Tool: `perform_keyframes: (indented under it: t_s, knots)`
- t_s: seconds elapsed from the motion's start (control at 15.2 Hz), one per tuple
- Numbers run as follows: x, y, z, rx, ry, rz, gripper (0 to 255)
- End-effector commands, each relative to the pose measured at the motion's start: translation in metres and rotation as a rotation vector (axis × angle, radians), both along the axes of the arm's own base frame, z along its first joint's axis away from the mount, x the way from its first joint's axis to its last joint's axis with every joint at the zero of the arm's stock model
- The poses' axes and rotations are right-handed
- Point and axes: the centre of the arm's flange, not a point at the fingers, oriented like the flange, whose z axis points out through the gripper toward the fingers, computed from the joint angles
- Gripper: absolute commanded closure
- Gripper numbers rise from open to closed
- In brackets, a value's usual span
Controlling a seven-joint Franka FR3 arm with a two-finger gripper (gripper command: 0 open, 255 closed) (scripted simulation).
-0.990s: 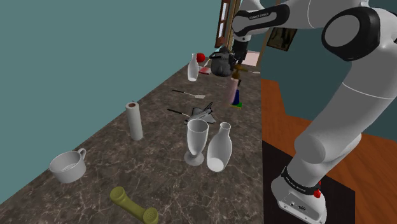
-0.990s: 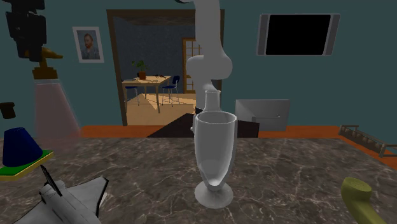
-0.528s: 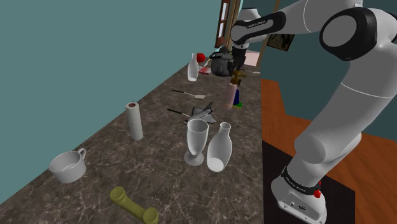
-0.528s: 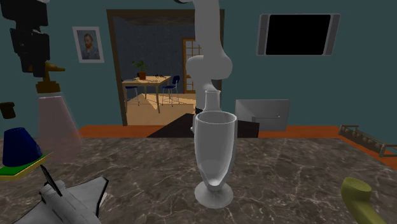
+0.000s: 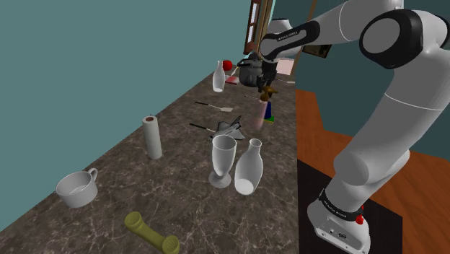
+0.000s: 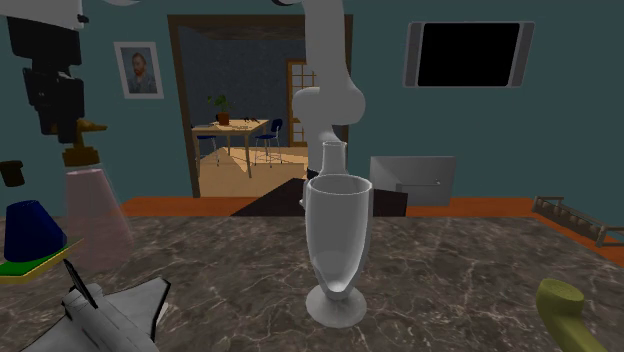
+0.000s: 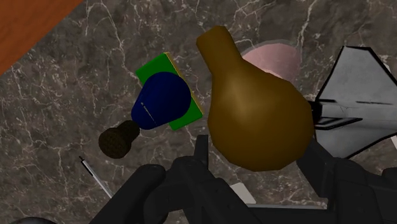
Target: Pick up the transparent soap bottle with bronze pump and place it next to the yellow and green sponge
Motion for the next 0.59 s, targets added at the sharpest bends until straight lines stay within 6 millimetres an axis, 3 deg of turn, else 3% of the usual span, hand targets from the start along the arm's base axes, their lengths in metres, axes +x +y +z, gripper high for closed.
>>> perform_keyframes:
  t_s: [0.0, 0.33, 0.4, 0.53]
  knots:
    - [-0.0002, 0.0001, -0.0006, 0.000, -0.001, 0.000, 255]
    - [-0.0002, 0.0001, -0.0006, 0.000, -0.001, 0.000, 255]
    - [-0.0002, 0.0002, -0.0005, 0.000, -0.001, 0.000, 0]
    - [-0.0002, 0.0002, -0.0006, 0.000, -0.001, 0.000, 0]
